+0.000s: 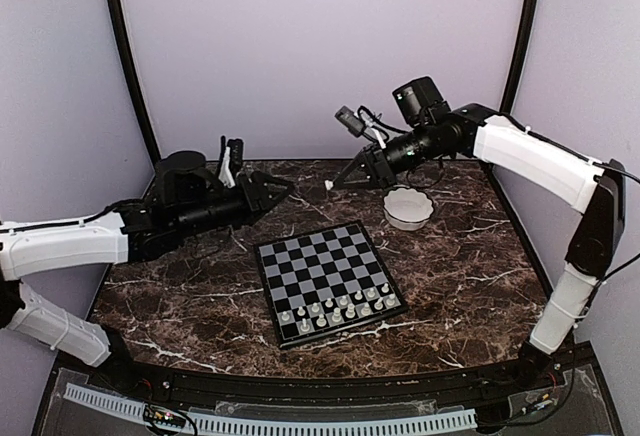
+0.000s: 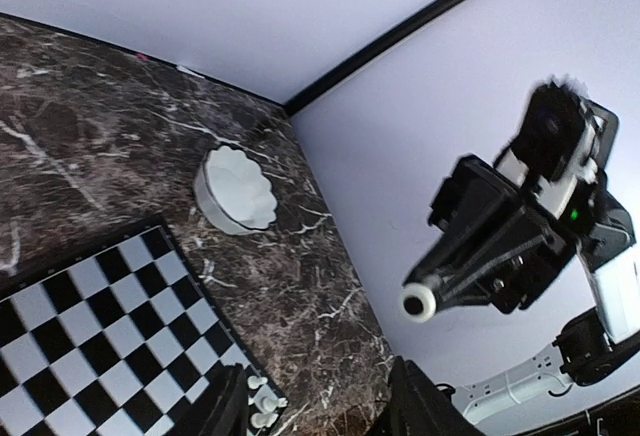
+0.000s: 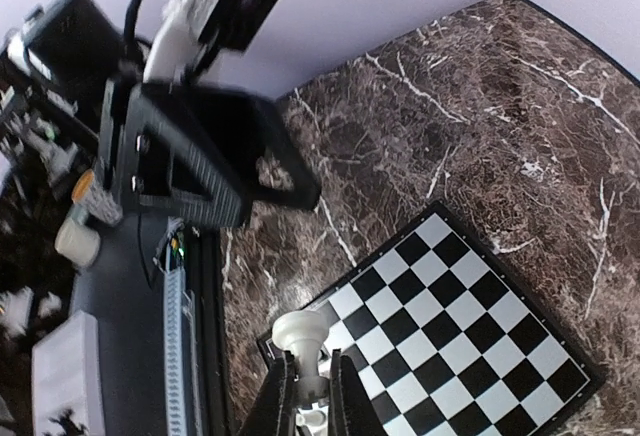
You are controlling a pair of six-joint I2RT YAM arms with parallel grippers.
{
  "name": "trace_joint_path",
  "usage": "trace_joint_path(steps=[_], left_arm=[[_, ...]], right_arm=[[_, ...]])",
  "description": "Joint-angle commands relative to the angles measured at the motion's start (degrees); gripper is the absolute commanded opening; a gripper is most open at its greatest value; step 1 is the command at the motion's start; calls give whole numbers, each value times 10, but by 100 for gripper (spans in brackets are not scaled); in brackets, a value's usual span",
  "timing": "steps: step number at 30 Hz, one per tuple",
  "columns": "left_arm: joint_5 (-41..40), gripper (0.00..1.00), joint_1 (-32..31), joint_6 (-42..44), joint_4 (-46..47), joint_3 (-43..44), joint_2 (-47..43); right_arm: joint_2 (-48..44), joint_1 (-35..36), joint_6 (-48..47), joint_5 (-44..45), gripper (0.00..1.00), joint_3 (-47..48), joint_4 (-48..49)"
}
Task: Set up the chess pieces on the board
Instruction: Pass from the left arm to the right, then place the rook at a1.
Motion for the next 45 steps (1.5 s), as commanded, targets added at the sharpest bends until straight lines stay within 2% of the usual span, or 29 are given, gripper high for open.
trace_joint_path(steps=[1, 4, 10, 18, 23, 45], left_arm=[[-118, 50, -1, -39, -155, -71, -108], [-145, 49, -2, -47, -210, -100, -181], [-222, 49, -2, -44, -335, -91, -282], [-256, 48, -2, -50, -436, -98, -363], [-243, 48, -1, -41, -444, -104, -408], [-223, 48, -1, -15, -472, -99, -429]], right_arm=[[-22, 74, -192, 140, 0, 19, -122], [-22, 119, -229, 191, 0, 22, -139], [17, 229, -312, 307, 0, 76, -220], [124, 323, -323, 400, 0, 171, -280], [188, 352, -324, 443, 0, 227, -308], [312, 393, -323, 506, 0, 249, -295]])
